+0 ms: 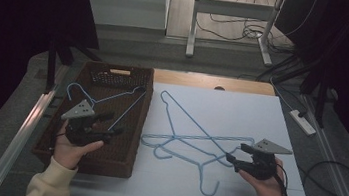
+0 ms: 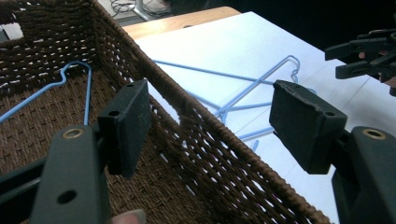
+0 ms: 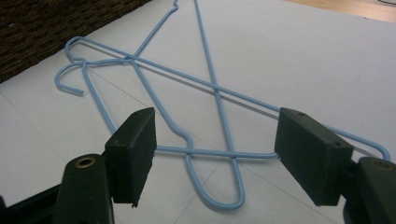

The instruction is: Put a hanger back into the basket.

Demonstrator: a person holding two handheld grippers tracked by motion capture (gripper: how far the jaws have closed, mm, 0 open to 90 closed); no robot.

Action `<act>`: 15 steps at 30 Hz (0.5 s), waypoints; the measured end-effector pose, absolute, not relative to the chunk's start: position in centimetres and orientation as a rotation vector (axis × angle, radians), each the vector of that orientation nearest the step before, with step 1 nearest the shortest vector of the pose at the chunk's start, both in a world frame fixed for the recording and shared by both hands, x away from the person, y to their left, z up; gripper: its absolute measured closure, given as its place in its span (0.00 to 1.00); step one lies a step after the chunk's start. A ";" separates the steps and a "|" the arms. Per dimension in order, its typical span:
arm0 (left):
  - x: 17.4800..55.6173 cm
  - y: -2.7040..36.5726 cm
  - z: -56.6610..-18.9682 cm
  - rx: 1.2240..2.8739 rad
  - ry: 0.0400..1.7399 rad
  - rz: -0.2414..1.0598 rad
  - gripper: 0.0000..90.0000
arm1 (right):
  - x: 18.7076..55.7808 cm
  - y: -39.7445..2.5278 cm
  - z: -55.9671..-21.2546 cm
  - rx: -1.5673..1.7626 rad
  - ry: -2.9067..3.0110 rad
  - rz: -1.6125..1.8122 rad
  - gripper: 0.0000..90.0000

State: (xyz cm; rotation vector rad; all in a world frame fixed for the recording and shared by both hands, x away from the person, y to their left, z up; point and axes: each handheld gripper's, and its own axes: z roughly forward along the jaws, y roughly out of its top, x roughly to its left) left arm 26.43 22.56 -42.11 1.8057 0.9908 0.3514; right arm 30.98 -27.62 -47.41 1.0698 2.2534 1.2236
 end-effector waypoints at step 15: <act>25.3 22.1 -41.8 1.834 0.945 0.340 0.33 | 31.1 -26.0 -47.5 1.028 2.298 1.171 0.33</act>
